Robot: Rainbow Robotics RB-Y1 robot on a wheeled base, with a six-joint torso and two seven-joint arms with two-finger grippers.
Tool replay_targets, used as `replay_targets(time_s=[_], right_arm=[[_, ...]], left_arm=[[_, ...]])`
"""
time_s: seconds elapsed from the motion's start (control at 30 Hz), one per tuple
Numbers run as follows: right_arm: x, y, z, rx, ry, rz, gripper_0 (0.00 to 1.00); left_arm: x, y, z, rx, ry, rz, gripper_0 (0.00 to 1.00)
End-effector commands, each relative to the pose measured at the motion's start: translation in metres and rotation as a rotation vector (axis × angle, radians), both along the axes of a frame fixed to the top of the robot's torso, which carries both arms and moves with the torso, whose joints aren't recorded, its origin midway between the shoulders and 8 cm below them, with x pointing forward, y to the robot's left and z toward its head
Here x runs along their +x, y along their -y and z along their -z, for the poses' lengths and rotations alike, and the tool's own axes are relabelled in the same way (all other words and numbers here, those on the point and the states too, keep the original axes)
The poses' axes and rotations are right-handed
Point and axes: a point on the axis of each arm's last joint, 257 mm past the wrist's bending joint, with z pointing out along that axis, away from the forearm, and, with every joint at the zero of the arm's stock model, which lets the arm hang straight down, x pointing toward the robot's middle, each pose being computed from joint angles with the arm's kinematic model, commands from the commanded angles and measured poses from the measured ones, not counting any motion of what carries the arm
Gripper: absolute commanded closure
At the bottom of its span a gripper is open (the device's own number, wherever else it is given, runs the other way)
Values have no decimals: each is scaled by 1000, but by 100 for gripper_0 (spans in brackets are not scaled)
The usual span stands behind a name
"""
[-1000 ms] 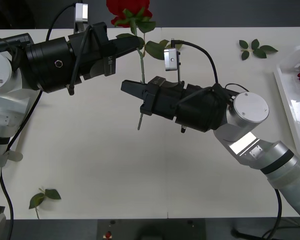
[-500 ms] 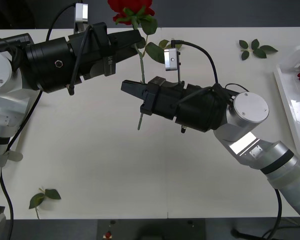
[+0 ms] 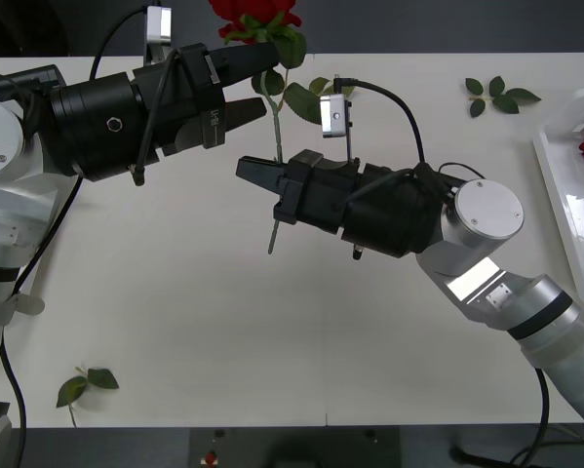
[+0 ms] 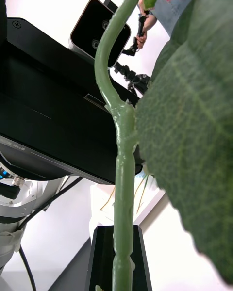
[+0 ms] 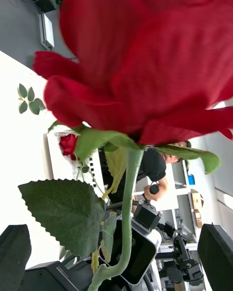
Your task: Put the red flowers into the right box and the blue flowers into the left box
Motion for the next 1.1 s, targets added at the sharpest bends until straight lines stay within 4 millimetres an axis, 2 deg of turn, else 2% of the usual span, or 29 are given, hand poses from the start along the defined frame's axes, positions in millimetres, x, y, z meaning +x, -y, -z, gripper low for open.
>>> replay_targets(time_s=[0.03, 0.17, 0.27, 0.5, 0.57, 0.6, 0.63, 0.73, 0.8, 0.83, 0.9, 0.97, 1.0, 1.03, 1.1], right_arm=[[2, 7, -23, 2, 31, -10, 100], [6, 22, -28, 13, 3, -12, 100], [15, 47, -25, -31, -7, 4, 100], [24, 129, -11, -219, -121, 17, 100], [24, 168, -7, -308, -175, 37, 100], [24, 177, -7, -326, -185, 42, 100], [24, 202, -9, -374, -217, 64, 100], [26, 250, -9, -457, -292, 111, 100], [26, 291, -9, -512, -361, 148, 100], [26, 302, -8, -529, -377, 159, 100], [24, 345, -6, -600, -417, 204, 100], [22, 372, -3, -639, -451, 233, 100], [23, 396, -1, -681, -467, 270, 100], [24, 403, 0, -690, -475, 284, 100], [28, 433, 4, -744, -489, 344, 100]], left_arm=[[-12, 11, -11, 17, 83, 29, 0], [-12, 12, -12, 22, 94, 31, 0], [-12, 11, -14, 17, 98, 29, 0], [-11, 2, -15, 27, 110, 20, 0], [-9, -5, -10, 48, 108, 10, 0], [-9, -7, -8, 57, 107, 9, 0], [-9, -13, -2, 80, 106, 3, 0], [-8, -26, 10, 138, 102, -3, 0], [-7, -40, 21, 193, 100, -12, 0], [-8, -42, 24, 208, 99, -12, 0], [-7, -56, 33, 273, 107, -16, 0], [-8, -64, 38, 319, 118, -16, 0], [-8, -71, 41, 364, 148, -14, 0], [-7, -75, 42, 384, 161, -15, 0], [-7, -88, 49, 460, 206, -15, 0]])
